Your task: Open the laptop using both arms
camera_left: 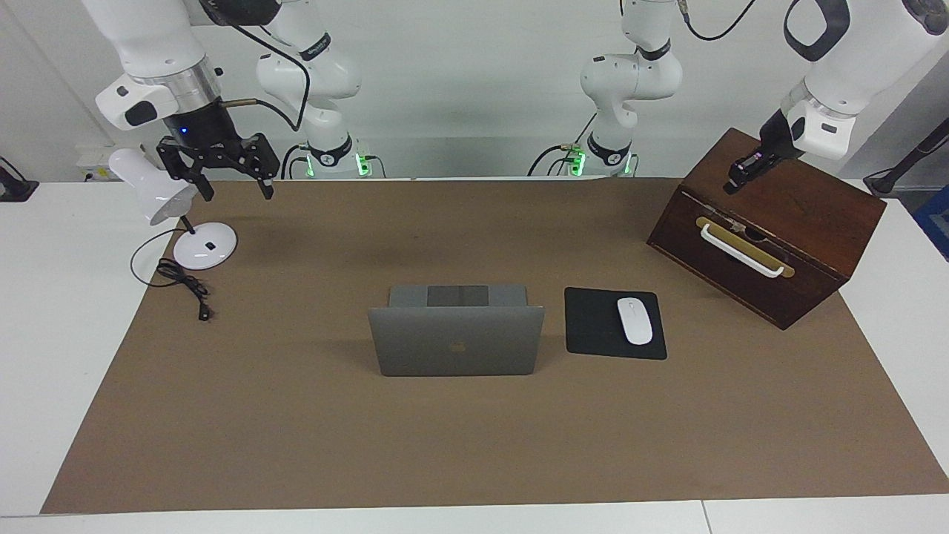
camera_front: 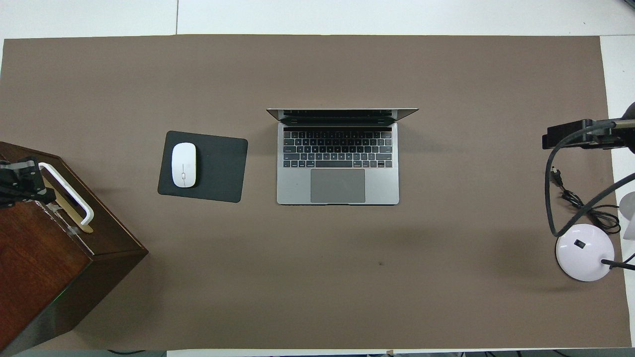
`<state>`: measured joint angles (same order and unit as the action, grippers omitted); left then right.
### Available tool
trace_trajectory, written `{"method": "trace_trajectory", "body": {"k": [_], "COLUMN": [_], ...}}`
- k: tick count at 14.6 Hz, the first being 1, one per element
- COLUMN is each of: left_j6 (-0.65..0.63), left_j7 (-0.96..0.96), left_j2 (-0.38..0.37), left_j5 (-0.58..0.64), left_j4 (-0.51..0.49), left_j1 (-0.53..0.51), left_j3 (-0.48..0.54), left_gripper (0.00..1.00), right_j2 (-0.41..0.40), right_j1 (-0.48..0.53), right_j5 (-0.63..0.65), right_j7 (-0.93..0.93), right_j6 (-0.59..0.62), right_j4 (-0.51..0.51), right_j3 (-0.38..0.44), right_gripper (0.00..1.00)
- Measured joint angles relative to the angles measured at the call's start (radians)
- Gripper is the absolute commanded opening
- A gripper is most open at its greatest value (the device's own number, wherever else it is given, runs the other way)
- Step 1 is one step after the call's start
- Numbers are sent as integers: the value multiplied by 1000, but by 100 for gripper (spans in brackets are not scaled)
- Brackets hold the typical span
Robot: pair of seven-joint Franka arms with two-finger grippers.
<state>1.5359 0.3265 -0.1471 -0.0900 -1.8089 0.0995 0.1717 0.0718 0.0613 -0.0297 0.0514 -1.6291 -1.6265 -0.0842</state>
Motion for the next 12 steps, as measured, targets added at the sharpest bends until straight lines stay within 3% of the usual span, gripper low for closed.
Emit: {"method": "trace_trajectory", "body": {"k": [5,12], "left_j6": [88,140], "left_j7": [-15,-25], "left_j2": [7,93], "left_j5": [17,20], "left_j4": [-5,61], "left_j1": [0,1], "left_j3": [-13,-37], "left_gripper": [100,100], "right_j2": [0,0], "right_j1": [0,0], "right_j5": [0,0], "right_j7": [0,0], "right_j6": [5,5], "right_j4": [-1,-1], "right_j3": [0,-1], "right_gripper": [100,100]}}
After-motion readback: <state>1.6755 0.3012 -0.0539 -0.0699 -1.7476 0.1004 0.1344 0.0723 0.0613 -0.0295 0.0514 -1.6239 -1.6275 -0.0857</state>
